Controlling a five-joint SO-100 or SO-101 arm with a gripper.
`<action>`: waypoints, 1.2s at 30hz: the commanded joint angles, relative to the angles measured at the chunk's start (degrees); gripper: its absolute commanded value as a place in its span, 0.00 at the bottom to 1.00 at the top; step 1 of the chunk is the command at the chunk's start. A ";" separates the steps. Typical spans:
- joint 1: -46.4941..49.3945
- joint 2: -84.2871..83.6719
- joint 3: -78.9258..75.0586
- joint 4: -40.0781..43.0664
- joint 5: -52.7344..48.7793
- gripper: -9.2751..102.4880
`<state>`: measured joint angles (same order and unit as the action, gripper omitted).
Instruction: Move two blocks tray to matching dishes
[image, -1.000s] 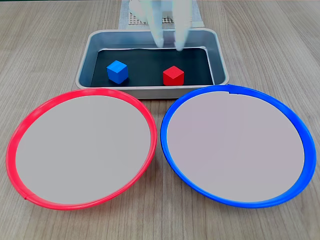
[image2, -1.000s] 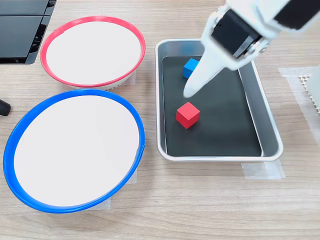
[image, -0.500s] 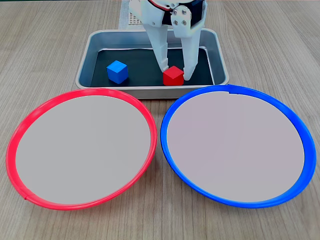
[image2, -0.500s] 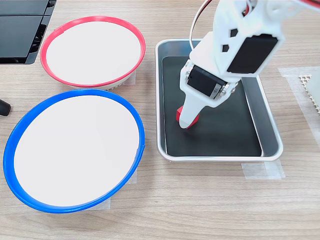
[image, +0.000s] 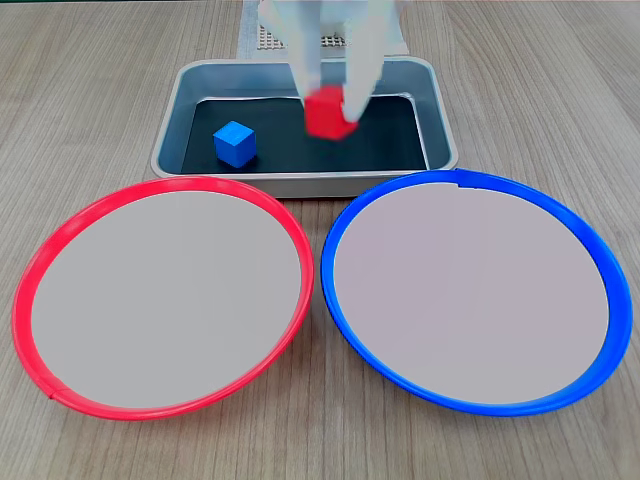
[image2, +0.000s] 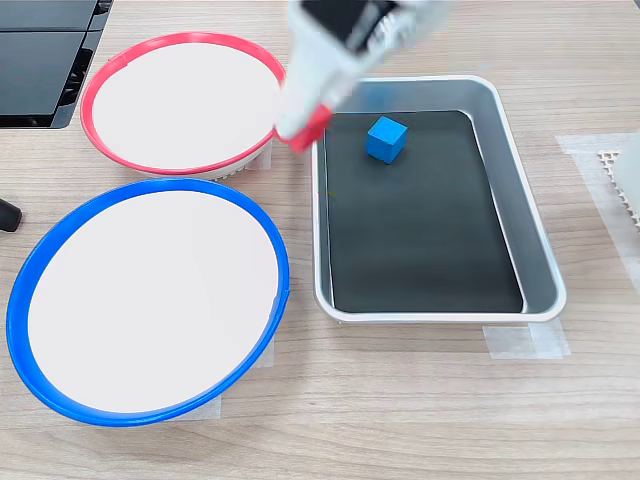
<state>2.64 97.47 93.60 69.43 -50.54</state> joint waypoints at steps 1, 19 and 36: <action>5.45 -2.99 -12.13 0.09 -0.53 0.08; 10.99 -23.29 -10.81 -20.92 -16.26 0.27; 20.39 7.29 17.49 7.73 -30.67 0.31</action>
<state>22.76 103.36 109.25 80.42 -79.80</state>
